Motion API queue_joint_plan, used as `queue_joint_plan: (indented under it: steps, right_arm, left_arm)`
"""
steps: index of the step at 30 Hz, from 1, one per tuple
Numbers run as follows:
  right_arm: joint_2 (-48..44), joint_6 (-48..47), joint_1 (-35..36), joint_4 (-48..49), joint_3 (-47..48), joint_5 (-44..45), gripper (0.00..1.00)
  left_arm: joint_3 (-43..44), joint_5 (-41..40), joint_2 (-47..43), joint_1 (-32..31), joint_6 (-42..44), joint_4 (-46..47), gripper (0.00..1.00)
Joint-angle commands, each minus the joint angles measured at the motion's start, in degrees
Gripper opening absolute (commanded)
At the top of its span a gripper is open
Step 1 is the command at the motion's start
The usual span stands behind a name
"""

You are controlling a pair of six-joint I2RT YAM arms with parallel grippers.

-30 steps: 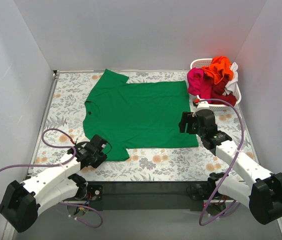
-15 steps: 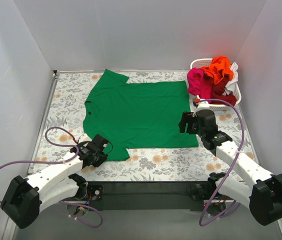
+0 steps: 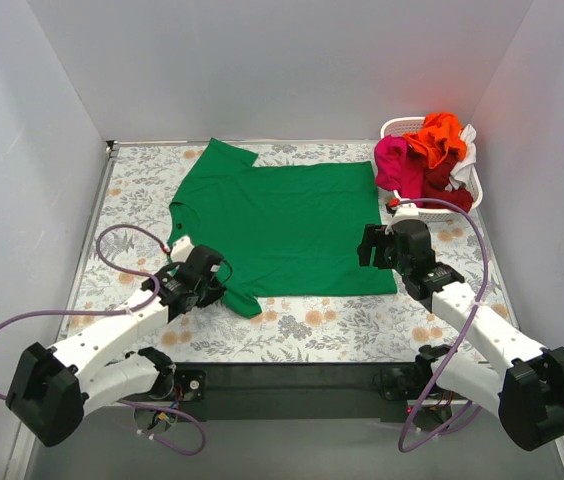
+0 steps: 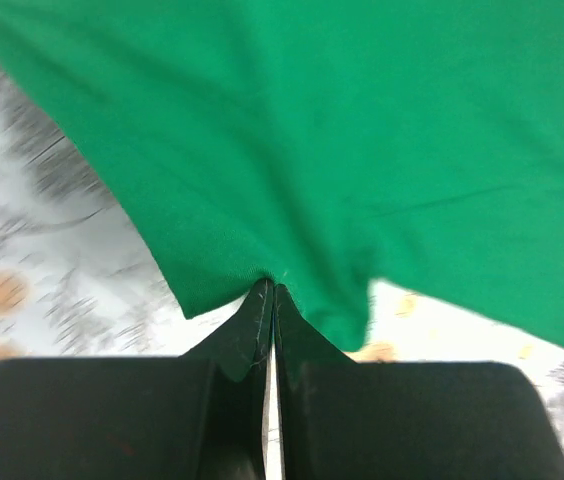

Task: Fold and stack the t-shirts
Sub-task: Fold the tshirt

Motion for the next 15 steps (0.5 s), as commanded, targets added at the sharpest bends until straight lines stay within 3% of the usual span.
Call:
queue_joint_plan:
  steps: [1, 12, 15]
  right_arm:
    - [0.3, -0.2, 0.0, 2.0, 1.0, 0.2, 0.65]
    - [2.5, -0.3, 0.0, 1.9, 1.7, 0.0, 0.65]
    - [2.5, -0.3, 0.0, 1.9, 1.7, 0.1, 0.65]
  left_arm:
    - [4.6, 1.3, 3.8, 0.4, 7.1, 6.4, 0.0]
    - [9.5, 4.3, 19.9, 6.5, 13.1, 21.6, 0.0]
    - [11.1, 1.0, 20.4, 6.9, 14.3, 24.5, 0.26]
